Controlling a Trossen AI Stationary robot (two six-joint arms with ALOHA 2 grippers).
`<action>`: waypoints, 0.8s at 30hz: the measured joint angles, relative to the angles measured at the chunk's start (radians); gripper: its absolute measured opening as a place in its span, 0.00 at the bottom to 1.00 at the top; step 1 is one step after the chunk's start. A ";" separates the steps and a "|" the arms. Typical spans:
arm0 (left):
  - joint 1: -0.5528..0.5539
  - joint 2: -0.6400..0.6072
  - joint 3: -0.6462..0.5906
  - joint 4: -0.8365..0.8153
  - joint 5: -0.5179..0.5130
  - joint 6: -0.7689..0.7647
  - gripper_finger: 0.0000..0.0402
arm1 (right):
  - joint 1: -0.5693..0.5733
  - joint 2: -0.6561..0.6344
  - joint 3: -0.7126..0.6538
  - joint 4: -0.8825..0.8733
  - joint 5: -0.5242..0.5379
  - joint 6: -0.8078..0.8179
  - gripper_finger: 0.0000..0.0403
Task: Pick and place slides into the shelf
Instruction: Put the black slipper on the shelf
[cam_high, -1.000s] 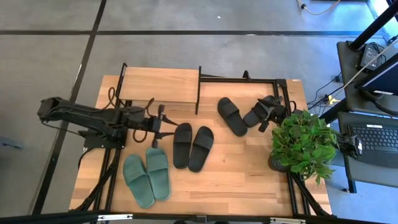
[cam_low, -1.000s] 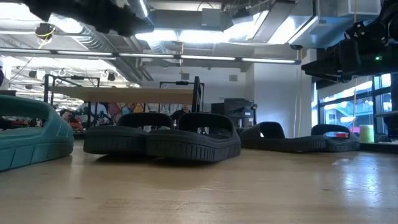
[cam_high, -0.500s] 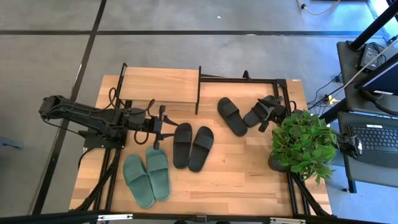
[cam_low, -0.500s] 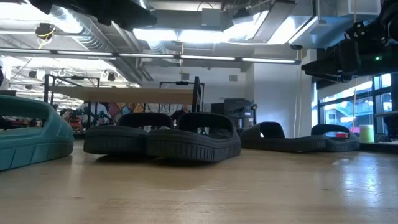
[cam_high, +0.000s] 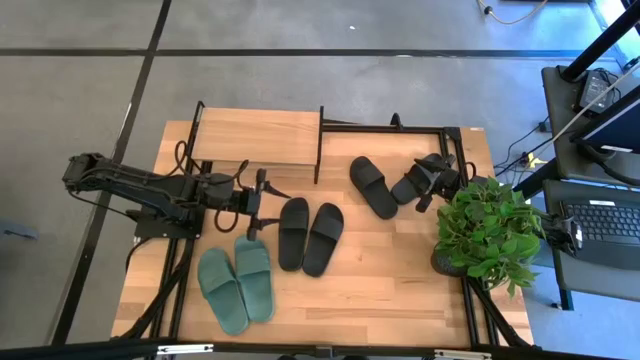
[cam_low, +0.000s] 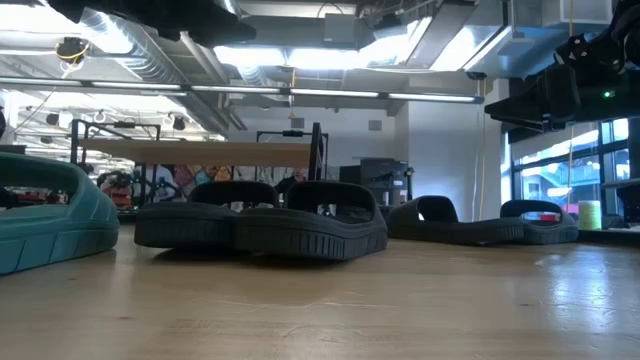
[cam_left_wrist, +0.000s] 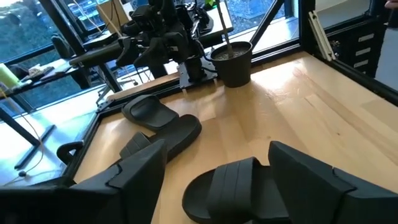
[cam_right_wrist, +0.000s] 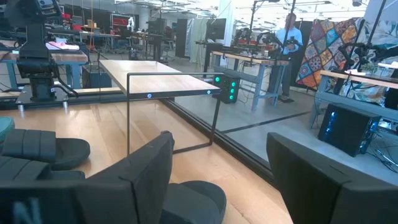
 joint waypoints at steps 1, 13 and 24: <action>0.000 0.001 0.000 0.004 0.001 0.007 0.68 | 0.000 0.000 0.000 0.000 0.000 0.000 0.64; -0.083 0.259 0.174 -0.305 -0.317 -0.135 0.68 | 0.000 0.000 0.000 0.000 -0.001 0.002 0.64; -0.124 0.490 0.295 -0.450 -0.369 -0.265 0.68 | 0.000 0.000 0.000 0.000 -0.001 0.000 0.64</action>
